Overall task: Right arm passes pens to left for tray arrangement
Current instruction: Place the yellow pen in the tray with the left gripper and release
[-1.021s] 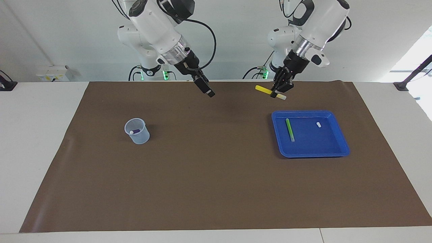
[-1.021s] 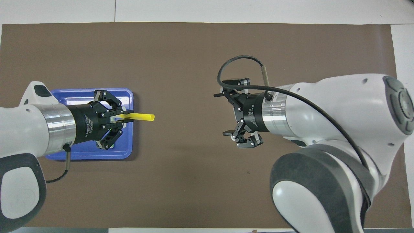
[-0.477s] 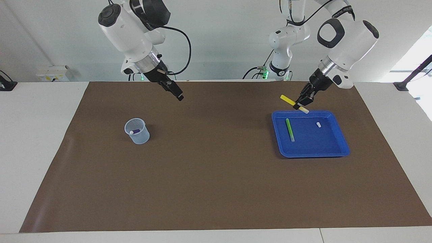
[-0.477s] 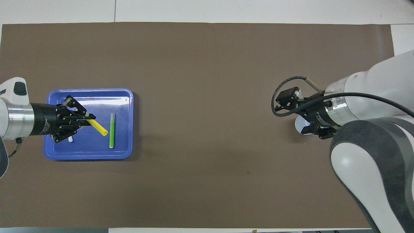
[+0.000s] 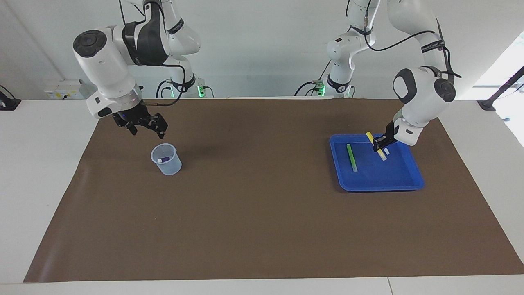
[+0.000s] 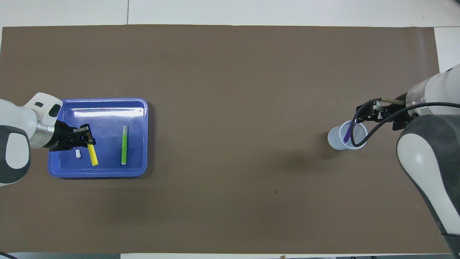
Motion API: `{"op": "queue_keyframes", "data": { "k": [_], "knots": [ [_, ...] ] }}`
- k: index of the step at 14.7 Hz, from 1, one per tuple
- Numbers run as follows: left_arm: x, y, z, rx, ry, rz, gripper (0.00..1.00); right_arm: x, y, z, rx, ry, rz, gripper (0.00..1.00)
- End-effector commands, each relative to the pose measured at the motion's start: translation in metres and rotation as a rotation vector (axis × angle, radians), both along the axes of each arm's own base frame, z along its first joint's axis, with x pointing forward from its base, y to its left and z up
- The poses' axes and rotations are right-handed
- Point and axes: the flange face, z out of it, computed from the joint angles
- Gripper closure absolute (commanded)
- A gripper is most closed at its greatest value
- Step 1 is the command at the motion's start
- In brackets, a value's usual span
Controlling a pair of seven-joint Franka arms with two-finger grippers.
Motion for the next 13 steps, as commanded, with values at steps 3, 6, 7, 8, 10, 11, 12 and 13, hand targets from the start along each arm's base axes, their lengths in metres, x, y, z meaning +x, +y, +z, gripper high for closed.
{"op": "queue_keyframes", "data": {
  "k": [3,6,7,8,10,11,12,13],
  "knots": [
    [0.015,0.000,-0.036,0.027,-0.005,-0.143,1.00,-0.001,-0.002,-0.049,-0.018,-0.021,0.044,0.00],
    [0.018,-0.008,-0.045,0.020,-0.009,-0.159,1.00,-0.001,-0.003,-0.070,-0.017,-0.053,0.114,0.00],
    [0.017,-0.007,-0.046,0.020,-0.008,-0.158,1.00,-0.001,-0.003,-0.074,-0.017,-0.061,0.128,0.00],
    [0.018,-0.007,-0.045,0.020,-0.009,-0.158,1.00,0.001,-0.002,-0.078,-0.019,-0.065,0.146,0.01],
    [0.018,-0.006,-0.045,0.020,-0.009,-0.156,0.01,0.002,-0.002,-0.089,-0.029,-0.075,0.193,0.03],
    [0.017,-0.004,-0.045,0.020,-0.005,-0.152,0.00,0.003,-0.002,-0.093,-0.034,-0.087,0.204,0.03],
    [0.017,-0.002,-0.045,0.020,-0.003,-0.149,0.00,0.002,-0.002,-0.096,-0.044,-0.091,0.216,0.04],
    [0.017,-0.001,-0.044,0.020,-0.001,-0.148,0.00,0.001,-0.001,-0.097,-0.048,-0.090,0.230,0.05]
  ]
}}
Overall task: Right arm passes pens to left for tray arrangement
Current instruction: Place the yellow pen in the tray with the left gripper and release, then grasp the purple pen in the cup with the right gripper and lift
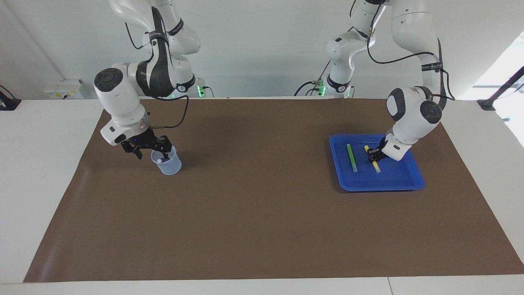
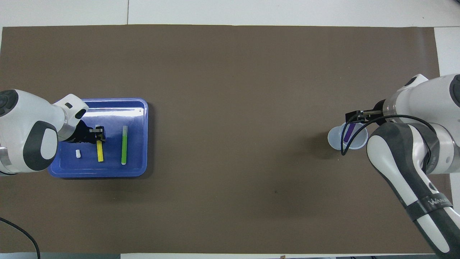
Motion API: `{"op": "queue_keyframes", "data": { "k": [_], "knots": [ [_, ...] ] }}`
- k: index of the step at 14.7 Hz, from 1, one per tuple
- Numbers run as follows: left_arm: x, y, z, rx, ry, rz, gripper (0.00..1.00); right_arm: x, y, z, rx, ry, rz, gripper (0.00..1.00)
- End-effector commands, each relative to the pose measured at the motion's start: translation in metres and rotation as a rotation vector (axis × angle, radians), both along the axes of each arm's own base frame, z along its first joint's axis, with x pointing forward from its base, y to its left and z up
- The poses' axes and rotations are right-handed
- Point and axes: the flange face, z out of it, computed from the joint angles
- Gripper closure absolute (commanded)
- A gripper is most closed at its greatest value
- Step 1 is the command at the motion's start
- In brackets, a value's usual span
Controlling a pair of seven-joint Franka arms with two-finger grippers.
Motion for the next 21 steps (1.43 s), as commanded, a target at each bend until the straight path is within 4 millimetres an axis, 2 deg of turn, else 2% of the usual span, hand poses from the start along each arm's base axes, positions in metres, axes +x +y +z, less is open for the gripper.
{"op": "queue_keyframes", "data": {
  "k": [1,4,6,9,11,15,17,18,19,20,21],
  "knots": [
    [0.004,0.005,0.003,0.012,-0.003,-0.014,0.00,-0.006,0.001,-0.008,-0.025,-0.009,0.050,0.08],
    [0.007,0.007,0.014,0.013,0.016,-0.010,0.00,-0.010,0.005,-0.011,-0.024,-0.014,0.059,0.12],
    [0.013,0.007,0.029,0.014,0.035,-0.012,0.00,-0.010,0.008,-0.011,-0.023,-0.014,0.064,0.13],
    [0.025,0.003,0.072,0.013,0.086,-0.004,0.00,-0.010,0.011,-0.010,-0.023,-0.019,0.067,0.16],
    [0.025,-0.001,0.097,0.021,0.111,0.019,0.00,-0.008,0.011,-0.010,-0.022,-0.039,0.068,0.20],
    [0.016,-0.036,0.154,-0.007,0.090,0.174,0.00,-0.010,0.011,-0.014,-0.020,-0.037,0.055,0.27],
    [0.004,-0.052,0.181,-0.033,0.073,0.247,0.00,-0.011,0.011,-0.014,-0.019,-0.036,0.054,0.39],
    [-0.002,-0.058,0.194,-0.057,0.072,0.293,0.00,-0.011,0.011,-0.014,-0.017,-0.036,0.048,0.49],
    [-0.010,-0.064,0.207,-0.068,0.071,0.337,0.00,-0.011,0.011,-0.014,-0.016,-0.036,0.037,0.72],
    [-0.016,-0.067,0.216,-0.076,0.078,0.364,0.00,-0.011,0.012,-0.014,-0.016,-0.036,0.033,1.00],
    [-0.021,-0.076,0.225,-0.097,0.081,0.397,0.00,-0.011,0.012,-0.014,-0.015,-0.038,0.031,1.00]
  ]
}}
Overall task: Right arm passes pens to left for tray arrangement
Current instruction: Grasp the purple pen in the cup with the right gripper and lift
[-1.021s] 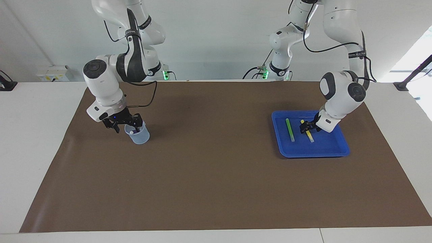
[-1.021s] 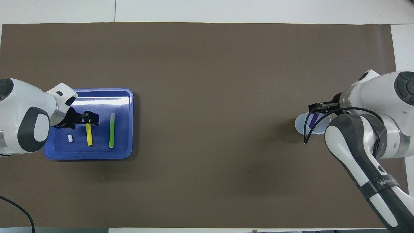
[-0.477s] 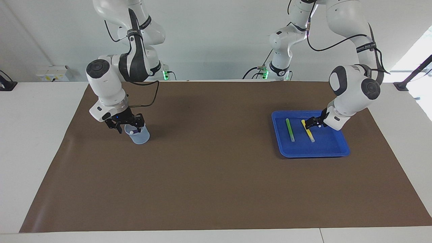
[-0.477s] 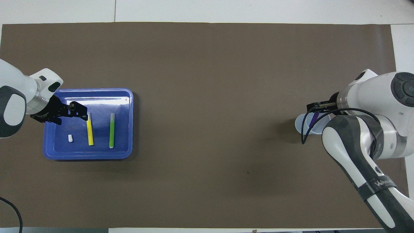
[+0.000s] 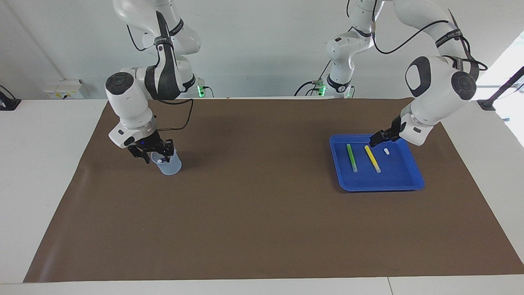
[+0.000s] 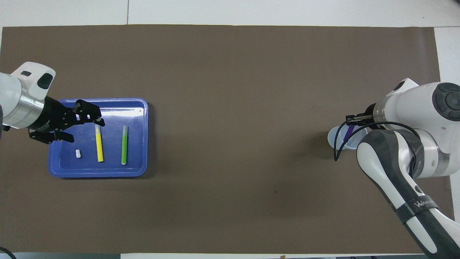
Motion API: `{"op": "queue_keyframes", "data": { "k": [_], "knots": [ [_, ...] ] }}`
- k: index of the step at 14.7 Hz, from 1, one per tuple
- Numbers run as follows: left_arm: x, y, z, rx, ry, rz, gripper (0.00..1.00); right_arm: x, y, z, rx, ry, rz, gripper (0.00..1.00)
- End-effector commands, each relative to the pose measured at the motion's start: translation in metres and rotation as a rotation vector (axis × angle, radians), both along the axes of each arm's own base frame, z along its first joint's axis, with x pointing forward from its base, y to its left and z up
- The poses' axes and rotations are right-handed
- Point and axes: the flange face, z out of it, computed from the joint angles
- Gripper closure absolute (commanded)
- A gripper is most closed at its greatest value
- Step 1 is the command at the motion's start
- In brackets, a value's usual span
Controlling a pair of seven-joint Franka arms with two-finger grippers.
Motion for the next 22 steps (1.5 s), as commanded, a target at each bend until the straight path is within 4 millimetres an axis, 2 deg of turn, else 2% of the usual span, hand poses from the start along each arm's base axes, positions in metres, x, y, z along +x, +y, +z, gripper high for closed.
{"op": "queue_keyframes", "data": {
  "k": [1,2,5,7,10,13,15,16,19,21,22],
  "knots": [
    [-0.021,-0.018,0.027,-0.038,0.012,0.117,0.00,-0.005,0.001,0.002,-0.004,-0.018,-0.030,1.00],
    [-0.025,-0.023,0.035,-0.047,0.013,0.166,0.00,-0.005,0.005,0.004,-0.003,-0.015,-0.046,1.00],
    [-0.045,-0.057,0.053,-0.039,0.007,0.222,0.00,-0.003,0.007,0.015,-0.001,-0.014,-0.071,1.00],
    [-0.050,-0.065,0.064,-0.079,0.012,0.290,0.00,-0.006,0.007,0.041,-0.001,-0.033,-0.072,1.00],
    [-0.057,-0.072,0.077,-0.131,0.028,0.386,0.00,-0.020,0.006,0.082,0.000,-0.057,-0.076,1.00],
    [-0.062,-0.079,0.094,-0.188,0.050,0.560,0.00,-0.032,0.006,0.133,-0.001,-0.052,-0.091,1.00],
    [-0.071,-0.083,0.101,-0.215,0.031,0.676,0.00,-0.029,0.023,0.162,-0.001,-0.054,-0.109,1.00],
    [-0.078,-0.085,0.103,-0.230,0.019,0.725,0.00,-0.027,0.029,0.168,0.008,-0.057,-0.137,1.00],
    [-0.093,-0.090,0.109,-0.284,0.012,0.862,0.00,-0.023,0.056,0.171,0.117,-0.075,-0.299,1.00],
    [-0.098,-0.104,0.113,-0.302,0.023,0.984,0.00,-0.022,0.073,0.172,0.244,-0.039,-0.459,1.00],
    [-0.101,-0.110,0.115,-0.319,0.016,1.047,0.00,-0.024,0.095,0.177,0.295,-0.019,-0.524,1.00]
  ]
}}
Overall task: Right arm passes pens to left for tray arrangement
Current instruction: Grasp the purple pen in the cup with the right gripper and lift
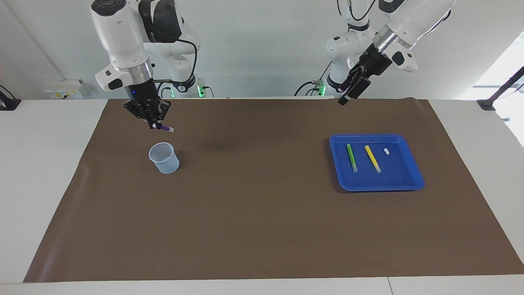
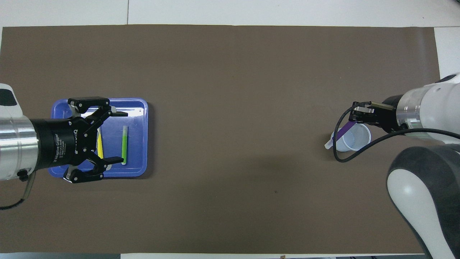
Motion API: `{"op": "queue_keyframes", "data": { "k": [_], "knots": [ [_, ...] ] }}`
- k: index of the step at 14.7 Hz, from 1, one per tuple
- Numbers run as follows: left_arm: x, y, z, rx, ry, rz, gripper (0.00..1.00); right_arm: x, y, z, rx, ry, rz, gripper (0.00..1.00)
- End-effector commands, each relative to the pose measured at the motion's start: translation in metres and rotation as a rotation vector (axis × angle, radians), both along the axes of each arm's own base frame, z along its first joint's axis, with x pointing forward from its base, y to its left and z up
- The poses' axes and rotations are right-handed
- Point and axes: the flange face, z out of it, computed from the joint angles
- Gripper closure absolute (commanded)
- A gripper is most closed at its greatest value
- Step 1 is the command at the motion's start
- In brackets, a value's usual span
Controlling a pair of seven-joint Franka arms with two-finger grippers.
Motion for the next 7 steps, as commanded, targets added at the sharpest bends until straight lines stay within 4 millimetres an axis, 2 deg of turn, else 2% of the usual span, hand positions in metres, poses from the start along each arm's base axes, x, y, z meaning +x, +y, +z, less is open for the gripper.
{"op": "queue_keyframes", "data": {
  "k": [1,4,7],
  "knots": [
    [-0.018,-0.017,0.001,-0.045,-0.004,0.184,0.00,0.003,0.045,0.012,0.149,0.039,-0.196,1.00],
    [-0.031,-0.032,0.001,-0.068,0.025,0.275,0.00,-0.001,0.109,0.028,0.322,0.094,-0.441,1.00],
    [-0.042,-0.055,0.003,-0.063,0.042,0.312,0.00,-0.010,0.153,0.041,0.449,0.159,-0.573,1.00]
  ]
}}
